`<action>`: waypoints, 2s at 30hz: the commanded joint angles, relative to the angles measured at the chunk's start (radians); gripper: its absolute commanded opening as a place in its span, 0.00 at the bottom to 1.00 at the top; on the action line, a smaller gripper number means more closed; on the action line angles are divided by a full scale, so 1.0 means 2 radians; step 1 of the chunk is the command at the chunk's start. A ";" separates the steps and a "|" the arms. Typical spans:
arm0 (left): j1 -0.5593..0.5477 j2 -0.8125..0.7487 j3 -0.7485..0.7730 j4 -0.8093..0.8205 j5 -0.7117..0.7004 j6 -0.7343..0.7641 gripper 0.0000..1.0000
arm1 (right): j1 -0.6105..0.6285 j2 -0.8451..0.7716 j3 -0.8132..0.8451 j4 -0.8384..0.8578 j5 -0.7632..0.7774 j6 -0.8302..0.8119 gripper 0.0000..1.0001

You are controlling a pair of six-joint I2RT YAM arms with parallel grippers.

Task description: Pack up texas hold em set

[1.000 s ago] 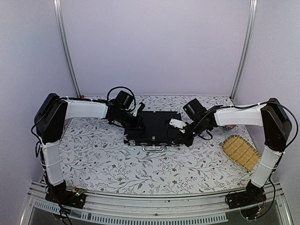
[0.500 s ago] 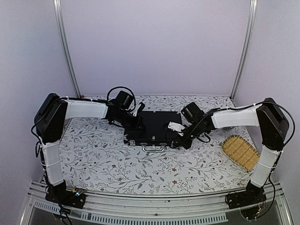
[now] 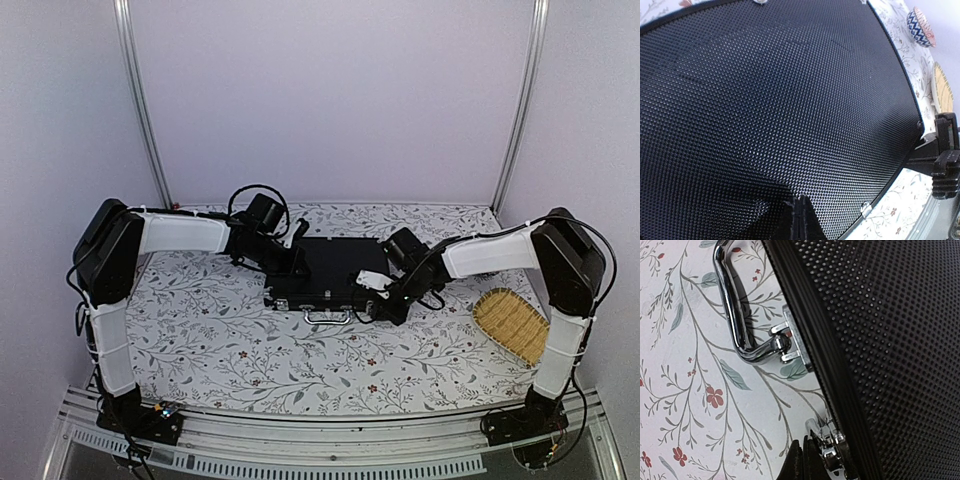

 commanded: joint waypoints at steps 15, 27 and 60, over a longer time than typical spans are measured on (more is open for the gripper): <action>0.000 0.024 -0.014 -0.033 -0.012 0.008 0.00 | -0.001 -0.011 -0.059 0.135 0.126 0.038 0.02; 0.003 0.027 -0.018 -0.028 -0.010 0.011 0.00 | -0.001 -0.029 -0.064 0.152 0.139 0.050 0.02; 0.028 -0.146 -0.077 -0.027 -0.112 0.017 0.54 | -0.174 -0.033 0.121 -0.030 -0.146 0.078 0.64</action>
